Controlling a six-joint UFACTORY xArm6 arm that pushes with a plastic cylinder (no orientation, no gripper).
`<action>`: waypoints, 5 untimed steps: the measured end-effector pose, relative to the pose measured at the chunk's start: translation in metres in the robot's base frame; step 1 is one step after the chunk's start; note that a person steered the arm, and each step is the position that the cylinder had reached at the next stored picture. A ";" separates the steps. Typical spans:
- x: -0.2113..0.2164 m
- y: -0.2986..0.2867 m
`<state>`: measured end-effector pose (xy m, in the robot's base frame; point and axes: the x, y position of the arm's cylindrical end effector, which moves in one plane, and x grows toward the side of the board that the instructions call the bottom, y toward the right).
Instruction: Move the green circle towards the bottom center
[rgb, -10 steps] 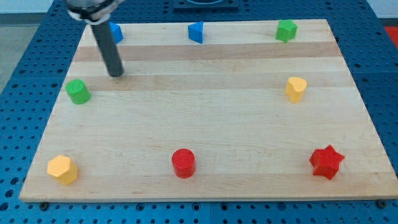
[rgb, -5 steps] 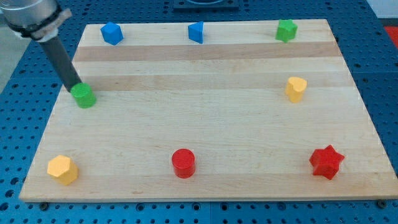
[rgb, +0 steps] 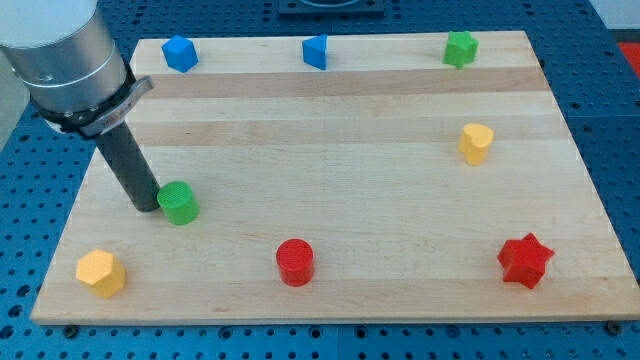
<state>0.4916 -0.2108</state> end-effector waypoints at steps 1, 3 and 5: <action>-0.008 0.000; -0.003 0.011; 0.013 0.050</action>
